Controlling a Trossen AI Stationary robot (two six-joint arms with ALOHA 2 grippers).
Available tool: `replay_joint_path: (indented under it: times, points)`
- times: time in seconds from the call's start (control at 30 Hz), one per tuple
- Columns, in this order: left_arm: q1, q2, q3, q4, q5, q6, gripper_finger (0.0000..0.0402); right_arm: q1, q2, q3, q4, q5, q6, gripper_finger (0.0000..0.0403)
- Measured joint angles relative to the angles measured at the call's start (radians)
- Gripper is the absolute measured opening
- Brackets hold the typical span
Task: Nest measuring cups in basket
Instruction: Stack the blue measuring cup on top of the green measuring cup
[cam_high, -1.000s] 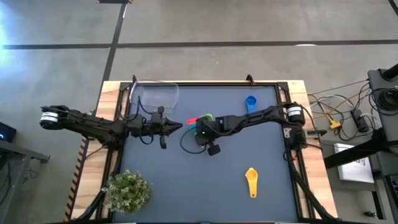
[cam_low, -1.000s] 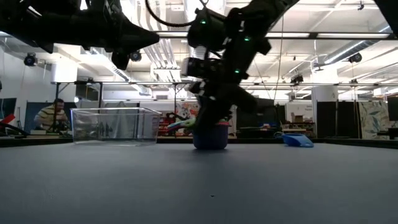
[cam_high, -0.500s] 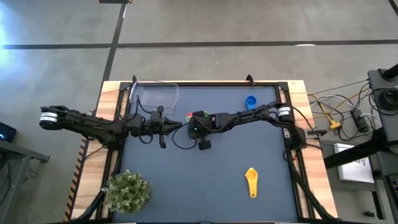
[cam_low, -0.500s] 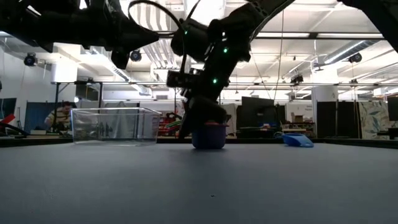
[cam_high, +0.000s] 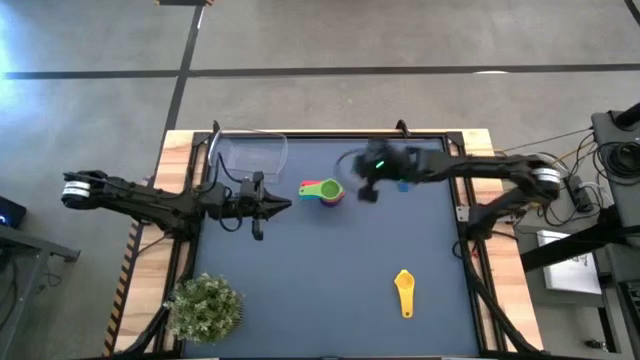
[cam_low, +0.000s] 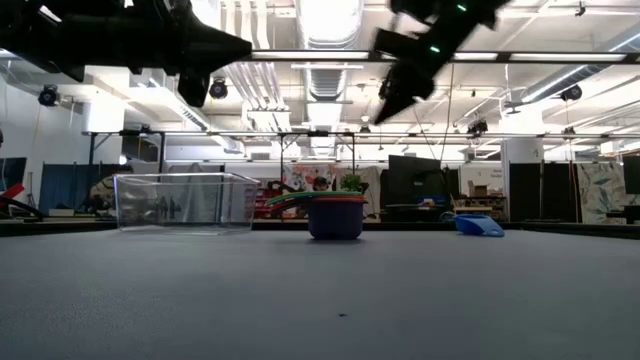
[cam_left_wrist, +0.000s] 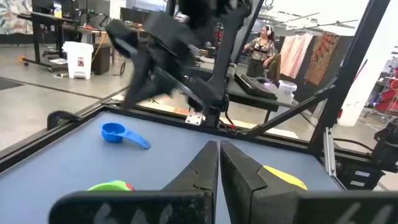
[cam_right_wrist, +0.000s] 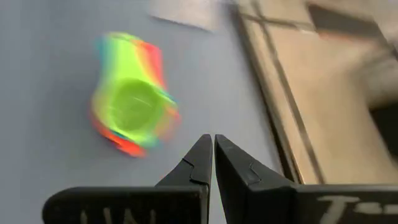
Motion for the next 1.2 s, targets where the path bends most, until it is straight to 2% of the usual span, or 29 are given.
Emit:
replay_joint_path:
  times: [0.1,0.2,0.3,0.4,0.67,0.8,0.97,1.2]
  points:
    - [0.0,0.003,0.0,-0.001,0.0,0.002,0.0,-0.136,-0.139,-0.132,0.023,-0.009,0.091,0.0009]
    - [0.0,0.003,0.0,-0.001,0.0,0.003,0.0,-0.278,-0.23,-0.219,-0.005,-0.098,0.167,0.001]
    - [0.0,0.003,0.0,0.001,-0.001,0.004,0.0,-0.405,-0.271,-0.277,-0.044,-0.212,0.227,0.0023]
    - [0.0,0.003,0.0,0.006,-0.005,0.016,0.0,-0.488,-0.276,-0.323,-0.049,-0.242,0.252,0.0047]
    - [0.0,0.004,0.004,0.007,-0.007,0.042,0.0,-0.609,-0.124,-0.338,-0.04,-0.232,0.285,0.014]
    - [0.0,0.004,0.004,0.007,-0.008,0.042,0.0,-0.647,-0.019,-0.323,-0.038,-0.233,0.292,0.0169]
    - [0.0,0.004,-0.002,-0.004,-0.01,0.042,0.0,-0.662,0.085,-0.287,-0.037,-0.23,0.264,0.0177]
    - [0.0,0.004,-0.006,-0.012,-0.01,0.026,0.0,-0.662,0.156,-0.233,-0.053,-0.206,0.288,0.016]
